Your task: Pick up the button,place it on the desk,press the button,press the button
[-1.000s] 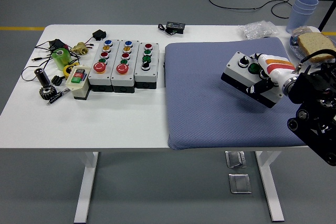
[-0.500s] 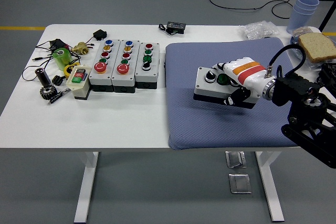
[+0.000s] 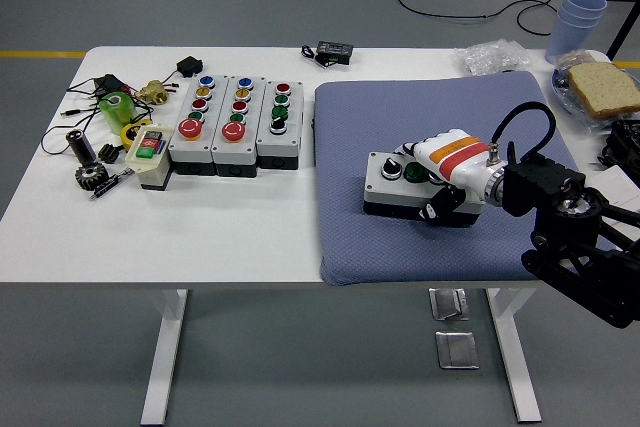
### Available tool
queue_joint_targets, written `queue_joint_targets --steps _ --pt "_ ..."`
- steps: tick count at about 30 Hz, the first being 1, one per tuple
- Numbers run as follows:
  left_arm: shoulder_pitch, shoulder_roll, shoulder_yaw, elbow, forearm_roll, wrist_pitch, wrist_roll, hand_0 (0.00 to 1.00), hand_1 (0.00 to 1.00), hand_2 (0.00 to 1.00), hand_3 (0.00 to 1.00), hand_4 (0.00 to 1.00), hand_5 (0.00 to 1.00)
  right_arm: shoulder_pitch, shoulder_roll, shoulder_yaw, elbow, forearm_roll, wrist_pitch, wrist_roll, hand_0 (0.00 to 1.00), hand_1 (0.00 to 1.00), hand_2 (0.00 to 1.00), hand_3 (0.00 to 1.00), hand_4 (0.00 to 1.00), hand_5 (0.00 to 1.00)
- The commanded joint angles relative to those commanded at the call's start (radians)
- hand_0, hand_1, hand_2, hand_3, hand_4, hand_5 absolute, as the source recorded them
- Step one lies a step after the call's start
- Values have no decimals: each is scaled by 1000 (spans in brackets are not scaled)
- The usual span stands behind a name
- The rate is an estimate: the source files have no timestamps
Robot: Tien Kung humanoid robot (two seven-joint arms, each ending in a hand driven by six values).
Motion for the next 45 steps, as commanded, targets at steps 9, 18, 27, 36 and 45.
queue_joint_targets --steps 9,18,27,36,45 --pt "0 0 -1 0 3 -1 1 644 625 614 565 314 860 -8 -2 10 -7 38 21 14 906 846 955 965 973 422" --pt "0 0 -5 0 7 -1 1 644 624 613 564 312 857 -18 -15 26 24 74 10 25 949 886 986 998 998 440" --pt "2 0 -9 0 17 -2 2 644 624 613 565 313 858 -72 -39 103 145 164 -101 35 954 882 992 998 998 473" --pt "4 0 -8 0 20 -2 0 643 625 613 565 313 859 -200 -111 246 291 221 -385 66 569 417 554 723 792 270" --pt "5 0 -5 0 21 -2 -1 643 625 613 568 312 860 -336 -154 334 356 224 -432 56 167 2 210 625 742 258"
